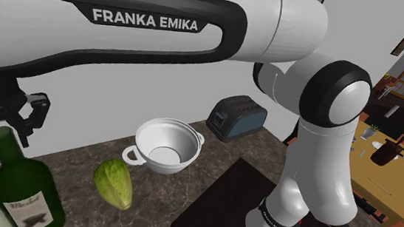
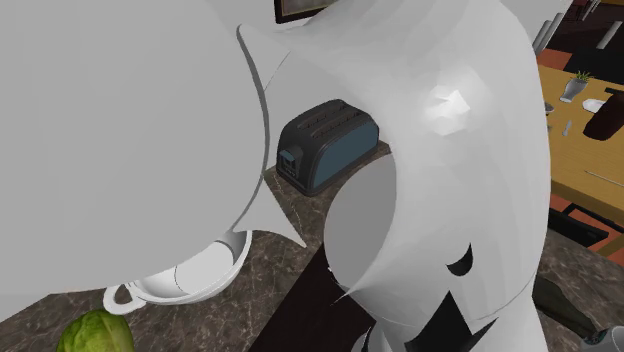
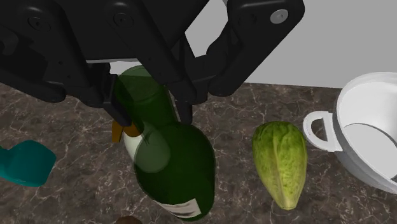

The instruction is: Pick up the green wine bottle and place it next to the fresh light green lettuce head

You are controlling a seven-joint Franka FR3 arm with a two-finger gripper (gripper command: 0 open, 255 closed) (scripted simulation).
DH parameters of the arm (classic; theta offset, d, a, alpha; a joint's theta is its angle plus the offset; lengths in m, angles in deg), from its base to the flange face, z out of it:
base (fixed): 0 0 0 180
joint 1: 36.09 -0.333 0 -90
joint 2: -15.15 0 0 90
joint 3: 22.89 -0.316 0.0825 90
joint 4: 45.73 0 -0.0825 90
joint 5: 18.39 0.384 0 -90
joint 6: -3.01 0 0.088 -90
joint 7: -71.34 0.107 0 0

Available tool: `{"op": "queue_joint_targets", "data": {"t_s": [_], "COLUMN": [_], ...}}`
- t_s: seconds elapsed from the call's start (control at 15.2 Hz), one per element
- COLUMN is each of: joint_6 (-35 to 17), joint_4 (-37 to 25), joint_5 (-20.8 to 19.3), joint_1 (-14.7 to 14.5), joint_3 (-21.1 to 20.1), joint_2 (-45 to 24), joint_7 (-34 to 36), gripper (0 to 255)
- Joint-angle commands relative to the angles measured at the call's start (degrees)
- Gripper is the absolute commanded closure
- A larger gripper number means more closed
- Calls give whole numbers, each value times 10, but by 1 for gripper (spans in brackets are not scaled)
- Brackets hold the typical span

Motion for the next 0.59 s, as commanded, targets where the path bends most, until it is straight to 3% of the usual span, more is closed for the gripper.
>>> {"op": "queue_joint_targets", "data": {"t_s": [0.0,0.53], "joint_6": [-16,-79], "joint_4": [17,84], "joint_5": [0,-1], "joint_1": [2,10], "joint_3": [0,2], "joint_2": [1,4], "joint_7": [2,9], "gripper": [255,255]}}
